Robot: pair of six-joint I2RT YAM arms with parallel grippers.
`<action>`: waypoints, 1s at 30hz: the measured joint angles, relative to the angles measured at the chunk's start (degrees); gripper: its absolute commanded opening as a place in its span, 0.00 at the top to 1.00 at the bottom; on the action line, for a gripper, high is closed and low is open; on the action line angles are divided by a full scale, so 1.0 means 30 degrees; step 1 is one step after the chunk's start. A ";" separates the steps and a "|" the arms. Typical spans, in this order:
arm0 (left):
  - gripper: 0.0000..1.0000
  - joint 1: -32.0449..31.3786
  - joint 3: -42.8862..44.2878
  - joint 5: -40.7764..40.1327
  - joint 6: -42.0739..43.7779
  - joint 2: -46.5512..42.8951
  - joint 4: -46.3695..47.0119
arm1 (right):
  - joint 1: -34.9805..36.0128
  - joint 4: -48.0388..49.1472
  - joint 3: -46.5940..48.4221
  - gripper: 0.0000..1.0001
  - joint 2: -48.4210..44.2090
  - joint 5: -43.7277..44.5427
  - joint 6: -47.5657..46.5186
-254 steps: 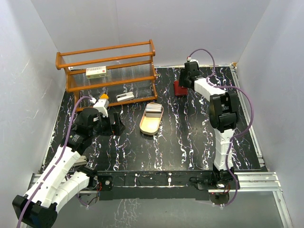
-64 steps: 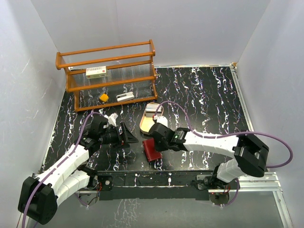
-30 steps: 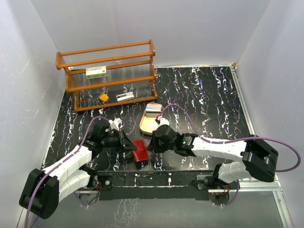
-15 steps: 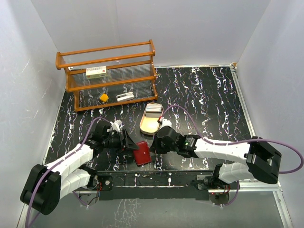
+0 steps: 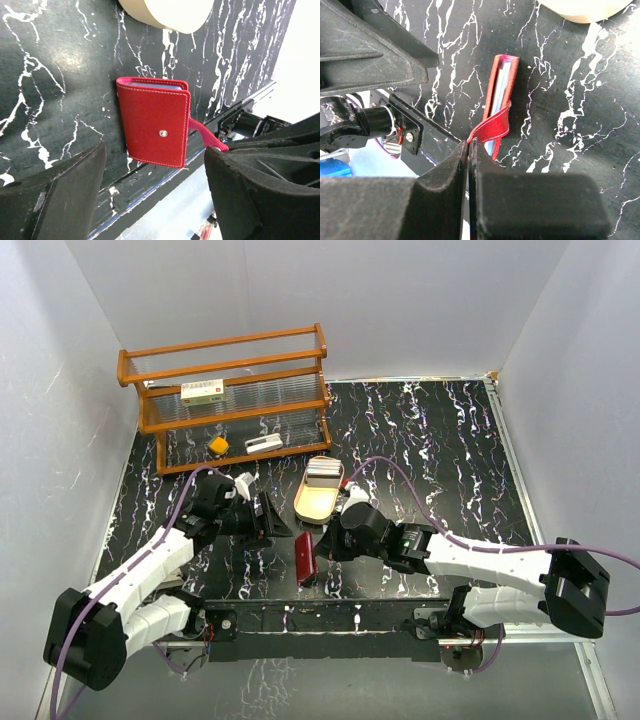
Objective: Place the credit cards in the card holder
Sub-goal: Open the card holder at the center of the board.
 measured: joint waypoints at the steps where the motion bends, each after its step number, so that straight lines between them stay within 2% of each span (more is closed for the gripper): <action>1: 0.22 0.0000 -0.0007 0.0153 -0.0051 -0.0124 -0.0015 | 0.0000 0.0044 0.0000 1.00 -0.0029 -0.0058 0.0044; 11: 0.23 0.0000 -0.2069 0.1734 -0.1428 -0.1086 0.1282 | 0.0000 0.1610 0.0036 1.00 0.0809 -0.1209 0.0444; 15: 0.28 0.0000 -0.2412 0.1763 -0.1639 -0.1086 0.1625 | 0.0000 0.1843 0.0036 1.00 0.1195 -0.1486 0.0452; 24: 0.28 0.0000 -0.2834 0.1596 -0.1712 -0.0933 0.1770 | 0.0000 0.2455 0.0036 1.00 0.0809 -0.1683 0.0583; 30: 0.33 0.0000 -0.2834 0.1559 -0.1851 -0.1297 0.1851 | 0.0000 0.2841 0.0036 1.00 0.0641 -0.1705 0.0860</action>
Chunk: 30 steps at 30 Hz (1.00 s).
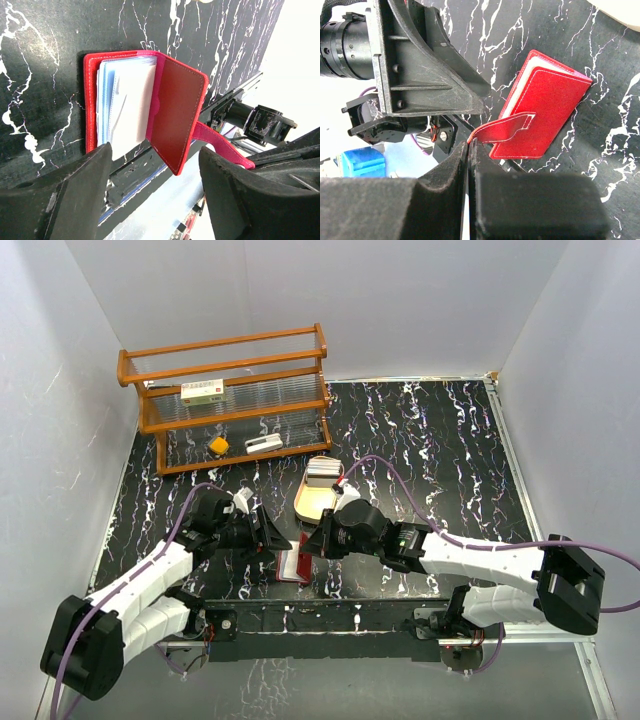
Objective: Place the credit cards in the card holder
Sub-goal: Open the card holder at the center of the board.
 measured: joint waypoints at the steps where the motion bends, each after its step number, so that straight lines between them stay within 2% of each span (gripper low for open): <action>1: 0.33 0.0000 -0.0022 0.0000 -0.0007 0.0015 0.0073 | 0.0000 0.0044 0.0000 1.00 0.0000 -0.0015 0.0007; 7: 0.34 0.0000 -0.0299 -0.0299 0.0000 0.0510 0.0146 | 0.0000 -0.0342 0.0000 1.00 -0.0044 0.0532 -0.0015; 21: 0.39 0.0000 -0.0452 -0.0991 0.0051 0.1158 0.0109 | 0.0000 -0.4561 -0.1144 1.00 -0.1246 0.3665 -0.0291; 30: 0.41 0.0000 -0.1100 -0.0831 -0.0226 0.1362 0.0925 | 0.0000 -0.5428 -0.2062 1.00 -0.1523 0.4721 -0.0284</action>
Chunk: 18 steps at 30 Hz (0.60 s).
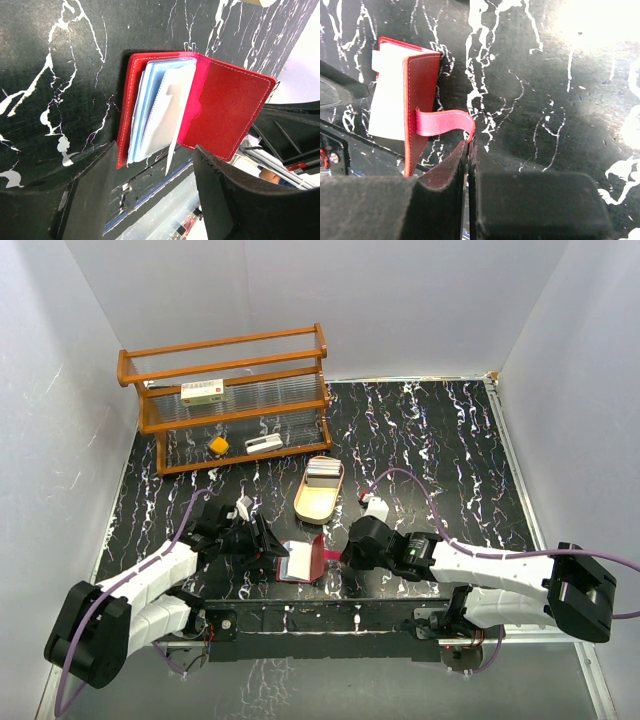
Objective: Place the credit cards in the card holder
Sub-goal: Open the card holder at the center of the board.
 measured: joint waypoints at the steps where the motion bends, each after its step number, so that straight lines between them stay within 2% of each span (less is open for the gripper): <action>1: 0.41 0.0000 -0.0131 0.0051 -0.0080 0.0000 0.0189 | 0.0000 -0.0036 -0.0102 1.00 -0.0022 0.0066 0.0007; 18: 0.42 0.0000 -0.0765 0.0481 -0.0634 0.0328 0.1639 | -0.0007 -0.0437 -0.1107 1.00 -0.0787 0.1013 0.0860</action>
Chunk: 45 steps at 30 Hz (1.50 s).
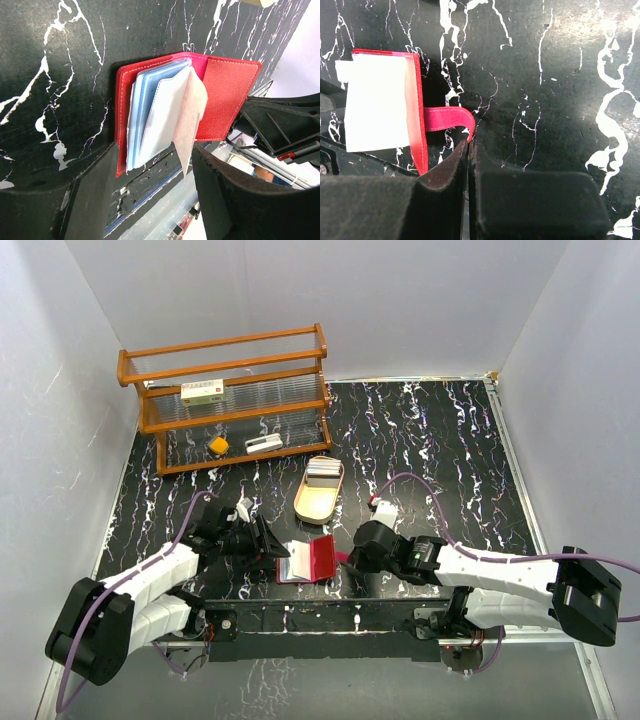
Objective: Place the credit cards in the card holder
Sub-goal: Open the card holder at the center of the board.
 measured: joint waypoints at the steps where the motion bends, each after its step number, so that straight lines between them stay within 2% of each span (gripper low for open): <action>1: 0.42 0.0000 -0.0044 0.0000 -0.0007 0.0000 0.0029 | 0.0000 -0.0073 0.0000 1.00 0.0000 0.0036 0.0036; 9: 0.35 0.0000 -0.0357 -0.0131 -0.0095 -0.0248 0.0044 | -0.0015 -0.0459 -0.0597 1.00 0.0219 0.0248 0.0612; 16: 0.38 0.0000 -0.0714 -0.0095 -0.0350 -0.0291 0.0437 | -0.0131 -0.0597 -0.0627 1.00 0.0933 0.0299 0.0867; 28: 0.46 0.0000 -0.2667 0.1413 -0.2863 0.0204 0.5260 | -0.0146 0.0022 -0.0969 1.00 0.1173 0.0321 0.1035; 38: 0.48 0.0000 -0.3708 0.2521 -0.6040 -0.0692 1.0105 | -0.0146 0.0634 -0.1151 1.00 0.1209 0.0175 0.1056; 41: 0.45 0.0000 -0.3694 0.2565 -0.6222 -0.0969 1.0535 | -0.0138 0.0758 -0.1151 1.00 0.1275 0.0153 0.1027; 44: 0.45 0.0000 -0.3541 0.2412 -0.5690 -0.1151 0.9624 | -0.0138 0.0743 -0.1129 0.99 0.1275 0.0146 0.0903; 45: 0.46 0.0000 -0.3468 0.2382 -0.5457 -0.1158 0.9318 | -0.0146 0.0685 -0.1086 0.93 0.1282 0.0131 0.0852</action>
